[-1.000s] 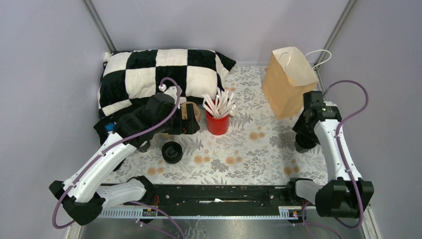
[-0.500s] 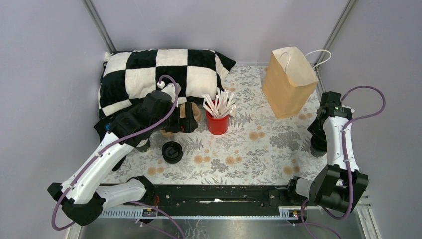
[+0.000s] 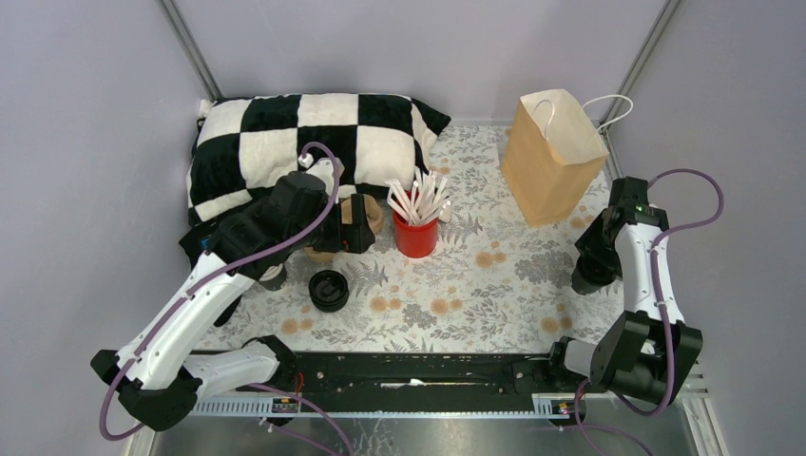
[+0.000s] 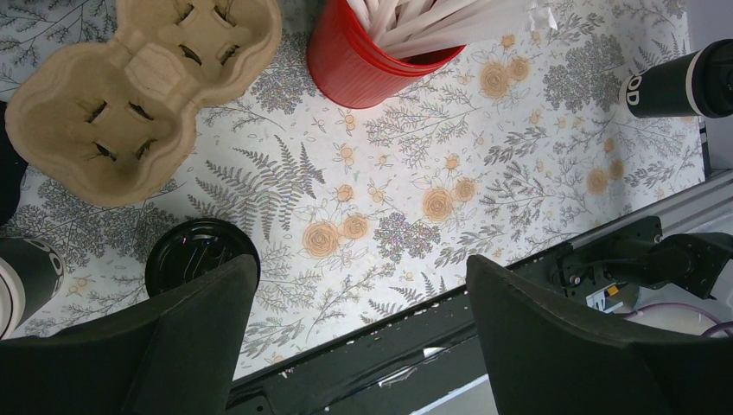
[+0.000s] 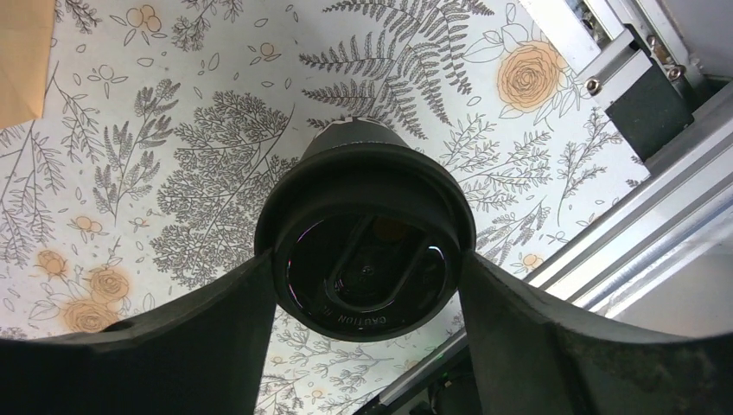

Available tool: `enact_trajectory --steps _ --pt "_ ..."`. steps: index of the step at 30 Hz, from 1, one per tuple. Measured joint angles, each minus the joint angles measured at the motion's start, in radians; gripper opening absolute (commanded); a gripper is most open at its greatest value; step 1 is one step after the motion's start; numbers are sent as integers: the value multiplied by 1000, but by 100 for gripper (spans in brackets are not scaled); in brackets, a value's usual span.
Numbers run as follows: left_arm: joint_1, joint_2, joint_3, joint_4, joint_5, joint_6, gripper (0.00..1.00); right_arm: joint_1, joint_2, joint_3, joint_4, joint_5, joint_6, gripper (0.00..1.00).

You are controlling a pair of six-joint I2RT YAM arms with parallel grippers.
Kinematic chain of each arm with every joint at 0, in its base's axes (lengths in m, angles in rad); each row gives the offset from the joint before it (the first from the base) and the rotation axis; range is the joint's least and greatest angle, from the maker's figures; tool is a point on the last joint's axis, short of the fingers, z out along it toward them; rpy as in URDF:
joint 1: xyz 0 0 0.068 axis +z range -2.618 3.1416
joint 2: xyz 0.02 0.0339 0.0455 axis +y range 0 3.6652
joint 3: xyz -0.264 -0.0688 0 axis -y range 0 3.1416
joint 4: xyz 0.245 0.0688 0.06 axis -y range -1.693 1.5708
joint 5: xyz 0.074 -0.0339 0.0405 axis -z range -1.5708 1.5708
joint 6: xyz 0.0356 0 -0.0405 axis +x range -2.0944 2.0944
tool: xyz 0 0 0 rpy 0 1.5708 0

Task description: Pack the takeout coffee

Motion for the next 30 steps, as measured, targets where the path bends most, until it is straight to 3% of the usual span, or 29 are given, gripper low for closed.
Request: enact_trajectory --steps 3,8,12,15,18,23,26,30 --pt "1 2 1 -1 0 0 95 0 0 0 4 -12 -4 99" --pt "2 11 24 -11 -6 -1 97 0 3 46 -51 -8 -17 100" --pt "2 13 33 -16 -17 -13 98 36 3 193 -125 27 -19 100" --pt "2 27 33 -36 -34 -42 97 190 3 311 -167 85 -11 100" --pt "6 60 32 -89 -69 -90 91 457 13 398 -184 110 5 98" --pt "53 90 0 -213 -158 -172 90 852 79 401 -127 -18 20 97" --pt "194 91 0 -269 -201 -174 84 937 93 349 -77 -115 32 97" --pt "385 126 34 -307 -268 -156 76 958 89 299 -23 -209 46 97"
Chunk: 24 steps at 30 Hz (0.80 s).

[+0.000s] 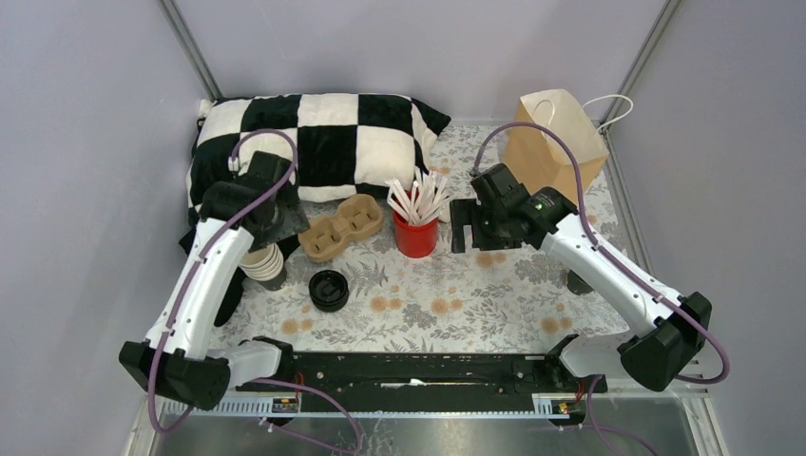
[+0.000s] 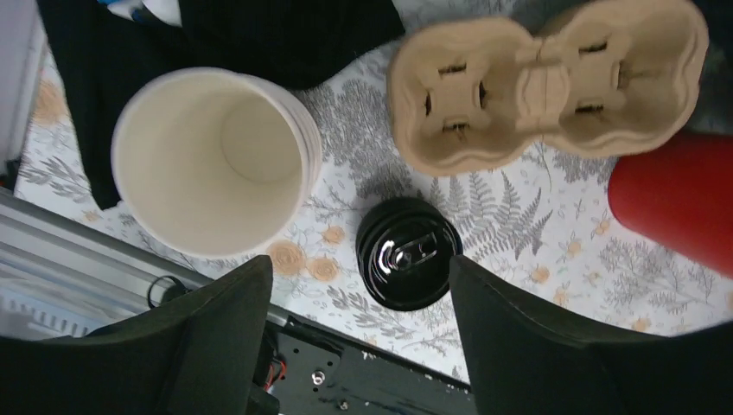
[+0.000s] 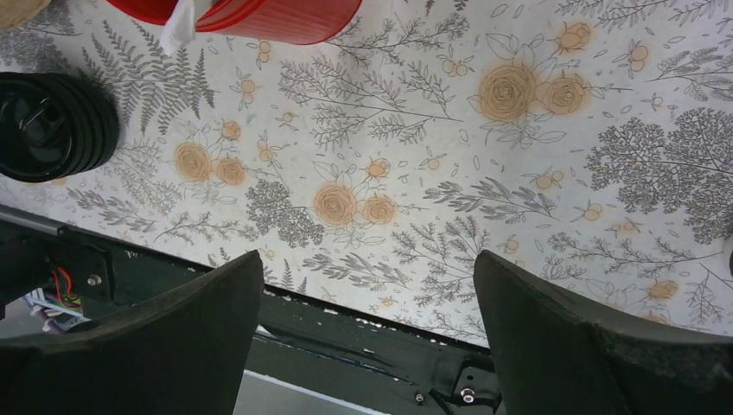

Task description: Pack the takeout coffee

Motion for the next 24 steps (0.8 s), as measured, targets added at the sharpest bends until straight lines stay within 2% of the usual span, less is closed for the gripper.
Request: enact_trajectory --steps 4,7,11,20,24 --pt "48 52 71 6 -46 27 57 0 -22 -15 15 -34 -8 97" --pt "99 79 72 16 -48 61 54 0 -52 -17 15 -44 -28 97" --pt "149 113 48 39 -47 100 44 0 -94 -17 14 -44 -49 97" --pt "188 142 -11 90 -37 156 35 0 -111 -17 14 -54 -54 96" --pt "189 142 -47 100 -37 169 27 0 -113 -17 14 -54 -54 96"
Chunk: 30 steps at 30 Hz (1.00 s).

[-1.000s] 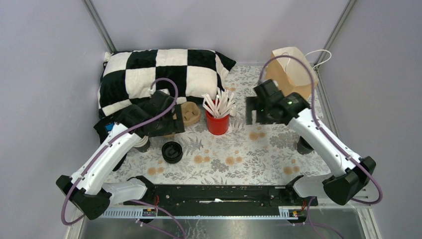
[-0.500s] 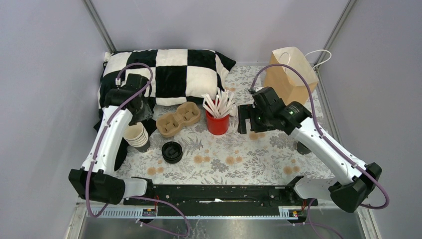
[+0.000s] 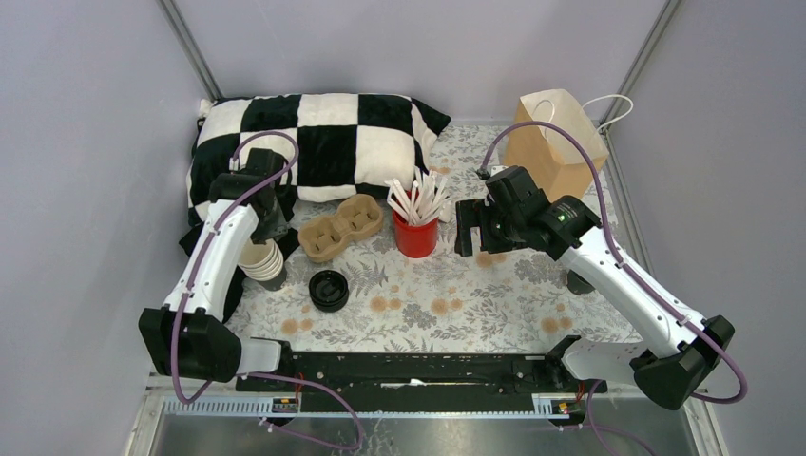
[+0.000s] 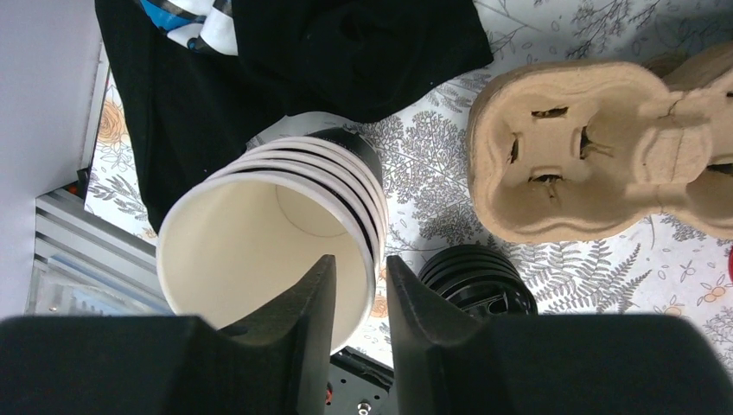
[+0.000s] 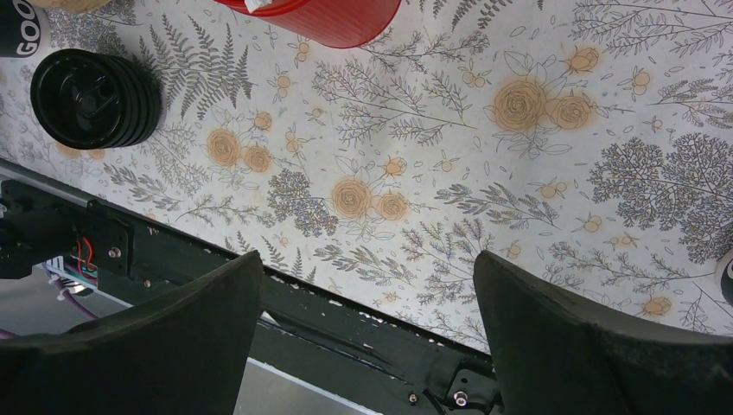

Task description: Pack the takeout coffee

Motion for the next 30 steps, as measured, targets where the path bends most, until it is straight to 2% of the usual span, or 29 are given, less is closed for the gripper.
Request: enact_trajectory --steps 11,17,30 --pt "0 0 -14 19 0 25 8 0 0 0 0 0 0 96" --pt "0 0 2 11 -2 37 0 0 0 0 4 -1 1 96" --pt "-1 34 142 -105 -38 30 0 0 19 0 24 -9 0 96"
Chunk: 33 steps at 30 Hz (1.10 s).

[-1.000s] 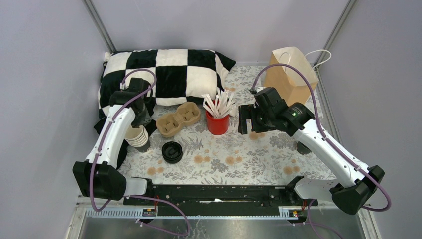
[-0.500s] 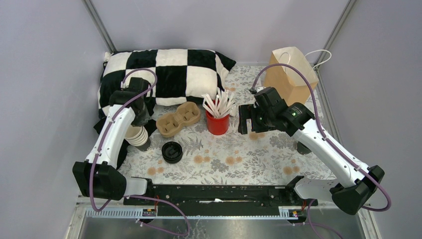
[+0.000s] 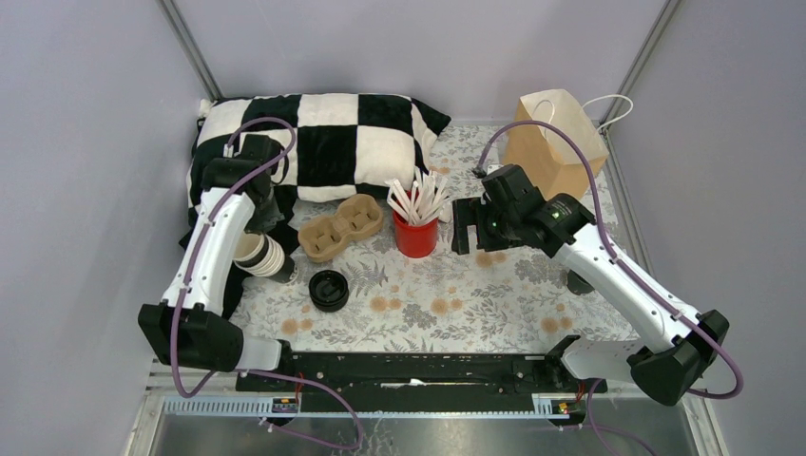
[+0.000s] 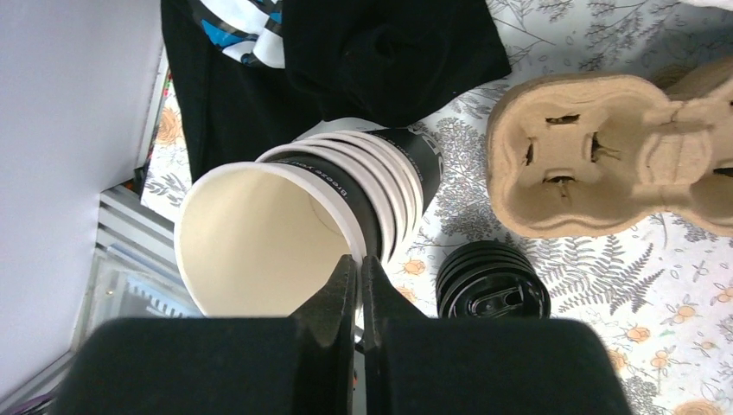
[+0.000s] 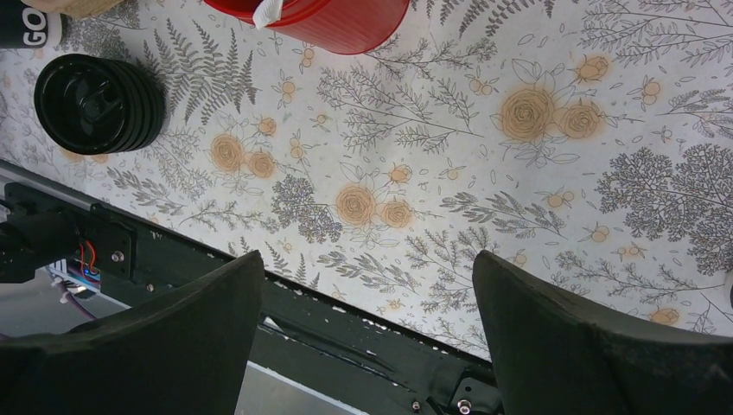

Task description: Pack the takeout coffee

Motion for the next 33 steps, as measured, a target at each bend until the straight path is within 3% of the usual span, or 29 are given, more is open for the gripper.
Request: enact_trajectory --steps 13,24,27,33 --pt "-14 23 288 -127 9 -14 0 0 32 8 0 -24 -8 96" --pt "-43 -7 437 -139 199 13 0 0 46 51 -2 -22 -10 97" --pt "-219 -62 406 -61 220 4 0 0 45 51 -2 -9 -1 99" --pt "-781 -82 132 138 142 -54 0 -2 -5 50 -2 63 52 100"
